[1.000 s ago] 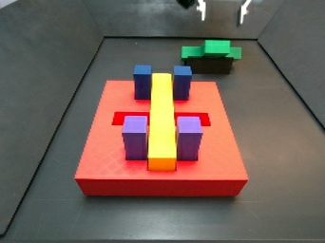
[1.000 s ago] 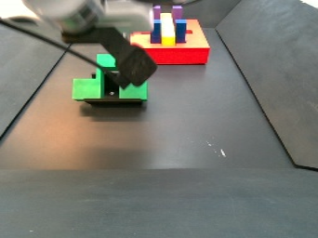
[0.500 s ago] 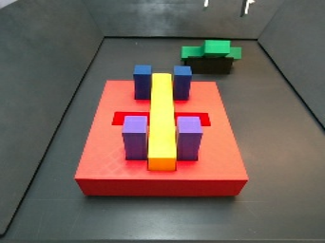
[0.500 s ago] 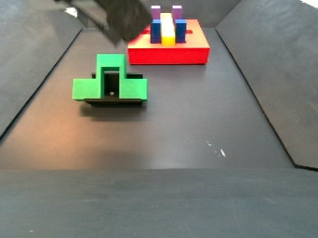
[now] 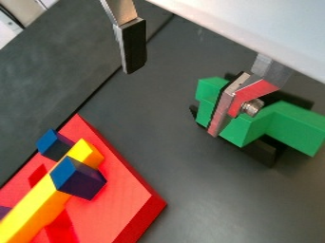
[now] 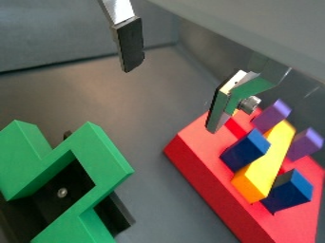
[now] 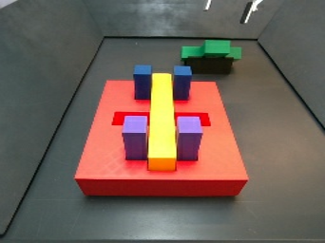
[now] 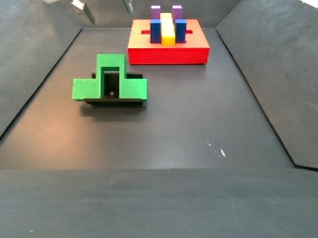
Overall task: Pick up the green object. Move up. Place the green object on the fixture. Regrasp the green object. Move to above the board. Insert the green object.
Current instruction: Regrasp the green object.
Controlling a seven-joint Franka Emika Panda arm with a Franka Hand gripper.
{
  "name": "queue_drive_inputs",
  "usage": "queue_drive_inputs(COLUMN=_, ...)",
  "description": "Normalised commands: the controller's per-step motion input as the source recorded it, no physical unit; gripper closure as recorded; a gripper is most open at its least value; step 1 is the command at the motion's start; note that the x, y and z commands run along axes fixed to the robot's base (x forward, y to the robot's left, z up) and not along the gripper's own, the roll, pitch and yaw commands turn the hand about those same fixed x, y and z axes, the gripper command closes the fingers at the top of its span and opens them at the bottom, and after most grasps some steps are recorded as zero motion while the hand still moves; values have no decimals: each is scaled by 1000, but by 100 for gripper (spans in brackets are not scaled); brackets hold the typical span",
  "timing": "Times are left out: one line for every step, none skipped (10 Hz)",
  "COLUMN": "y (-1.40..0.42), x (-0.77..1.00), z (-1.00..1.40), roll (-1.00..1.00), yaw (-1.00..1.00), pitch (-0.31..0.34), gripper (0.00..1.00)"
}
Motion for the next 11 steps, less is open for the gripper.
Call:
queue_drive_inputs(y=-391, x=0, z=26, roll=1000, yaw=6, pitch=354, gripper=0)
queue_drive_inputs(y=-403, x=0, z=17, roll=1000, yaw=0, pitch=357, gripper=0)
queue_drive_inputs(y=-406, x=0, z=17, roll=1000, yaw=0, pitch=360, gripper=0)
queue_drive_inputs(y=-403, x=0, z=26, roll=1000, yaw=0, pitch=377, gripper=0)
queue_drive_inputs(y=-489, x=69, z=0, roll=1000, yaw=0, pitch=389, gripper=0)
queue_drive_inputs(y=-477, x=123, z=23, roll=994, yaw=-163, pitch=311, gripper=0)
queue_drive_inputs(y=-449, x=151, z=80, roll=731, yaw=-323, pitch=203, gripper=0)
queue_drive_inputs(y=-429, x=146, z=109, roll=520, yaw=-474, pitch=94, gripper=0)
queue_drive_inputs(y=-403, x=154, z=114, roll=371, yaw=-583, pitch=0, gripper=0)
queue_drive_inputs(y=-389, x=169, z=100, roll=274, yaw=-651, pitch=0, gripper=0)
queue_drive_inputs(y=-357, x=214, z=77, roll=171, yaw=-709, pitch=-9, gripper=0)
